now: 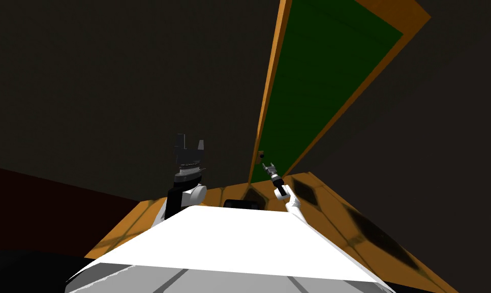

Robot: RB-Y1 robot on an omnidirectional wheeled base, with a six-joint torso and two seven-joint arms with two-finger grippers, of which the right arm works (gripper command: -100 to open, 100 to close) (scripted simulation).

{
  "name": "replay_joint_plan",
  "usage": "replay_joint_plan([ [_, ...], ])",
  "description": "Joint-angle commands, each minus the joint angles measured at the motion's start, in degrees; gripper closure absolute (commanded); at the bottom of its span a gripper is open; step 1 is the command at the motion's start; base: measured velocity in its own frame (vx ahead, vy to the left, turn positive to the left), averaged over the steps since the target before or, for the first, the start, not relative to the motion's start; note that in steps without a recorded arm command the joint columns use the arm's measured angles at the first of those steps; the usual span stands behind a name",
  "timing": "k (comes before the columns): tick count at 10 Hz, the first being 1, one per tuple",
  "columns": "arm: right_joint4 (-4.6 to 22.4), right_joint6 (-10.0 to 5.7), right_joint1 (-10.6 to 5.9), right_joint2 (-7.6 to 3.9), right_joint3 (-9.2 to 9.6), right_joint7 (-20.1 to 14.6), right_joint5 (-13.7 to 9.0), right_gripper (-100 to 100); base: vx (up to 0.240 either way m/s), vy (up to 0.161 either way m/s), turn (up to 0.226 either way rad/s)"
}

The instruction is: Pull the door open

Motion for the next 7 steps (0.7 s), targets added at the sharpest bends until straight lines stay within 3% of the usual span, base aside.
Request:
replay_joint_plan([
  [1, 1.54, -1.33, -0.12, -0.78, -1.38, -0.07, -0.61, -100, 0.170, 0.099, 0.100],
  [7, 5.04, -4.62, 0.23, -3.40, -5.57, -0.51, -2.46, -100, 0.175, 0.073, 0.095],
])
